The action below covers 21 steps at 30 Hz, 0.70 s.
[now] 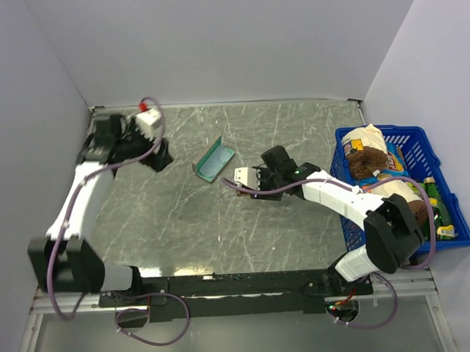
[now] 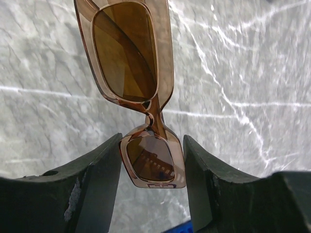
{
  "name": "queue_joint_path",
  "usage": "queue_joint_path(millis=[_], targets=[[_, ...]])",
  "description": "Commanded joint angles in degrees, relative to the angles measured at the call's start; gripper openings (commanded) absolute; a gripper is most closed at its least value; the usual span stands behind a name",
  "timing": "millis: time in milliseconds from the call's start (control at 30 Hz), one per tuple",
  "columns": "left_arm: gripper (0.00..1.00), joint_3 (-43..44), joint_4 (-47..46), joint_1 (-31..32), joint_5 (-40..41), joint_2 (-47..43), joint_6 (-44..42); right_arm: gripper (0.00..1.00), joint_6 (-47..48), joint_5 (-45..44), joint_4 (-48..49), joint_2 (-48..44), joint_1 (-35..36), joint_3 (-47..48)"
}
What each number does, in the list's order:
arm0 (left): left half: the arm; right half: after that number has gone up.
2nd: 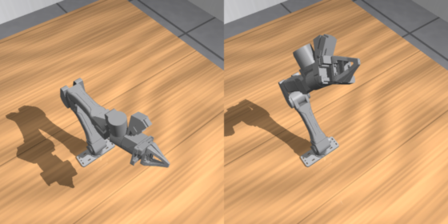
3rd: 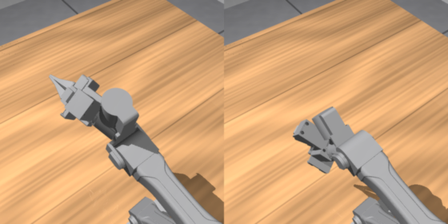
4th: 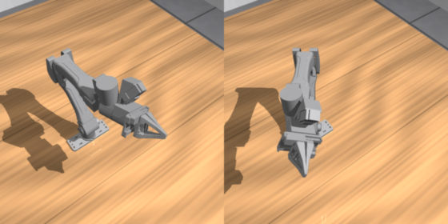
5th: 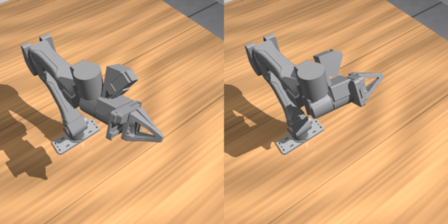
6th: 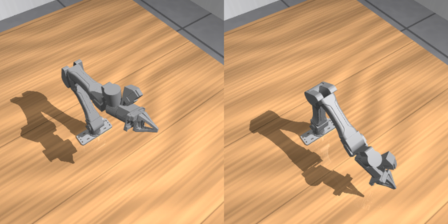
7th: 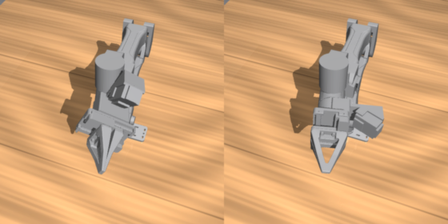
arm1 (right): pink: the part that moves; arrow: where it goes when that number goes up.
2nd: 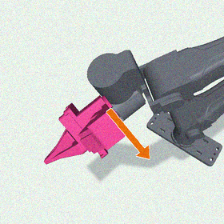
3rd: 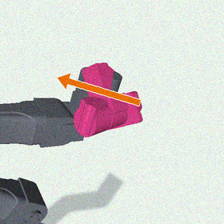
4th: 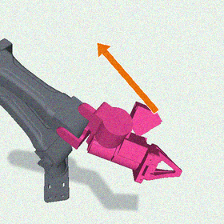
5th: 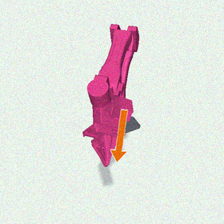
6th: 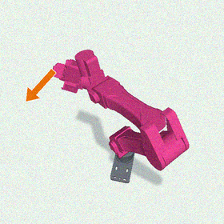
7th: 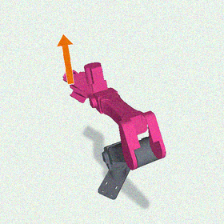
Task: Organize the sunglasses
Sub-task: Pick up the sunglasses from the center of the board, then move the opened sunglasses case to the center of the board.
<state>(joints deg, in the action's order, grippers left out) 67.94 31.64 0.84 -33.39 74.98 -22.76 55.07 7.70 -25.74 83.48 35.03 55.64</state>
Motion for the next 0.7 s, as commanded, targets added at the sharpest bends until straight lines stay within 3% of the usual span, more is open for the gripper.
queue_joint_path(millis=[0, 167, 300, 533, 667], targets=[[0.96, 13.13, -1.24, 9.15, 5.78, 13.50, 2.46, 0.11, -0.14, 3.01, -1.77, -4.55, -2.15, 0.35], [0.96, 27.93, 3.69, 14.09, 11.40, 31.50, 3.86, 0.10, -0.40, 5.39, -2.47, -6.84, -4.00, -0.35], [0.96, 36.28, 5.71, 17.61, 15.19, 39.53, 4.13, 0.10, -0.40, 6.44, -2.91, -7.10, -4.44, -0.44], [0.96, 36.65, 5.54, 19.46, 17.74, 43.93, 5.01, 0.09, -0.23, 7.50, -3.18, -7.37, -4.35, -0.53], [0.99, 37.26, 7.46, 19.46, 14.85, 44.20, 4.14, 0.09, -0.23, 7.50, -3.09, -7.81, -4.44, -0.70]])
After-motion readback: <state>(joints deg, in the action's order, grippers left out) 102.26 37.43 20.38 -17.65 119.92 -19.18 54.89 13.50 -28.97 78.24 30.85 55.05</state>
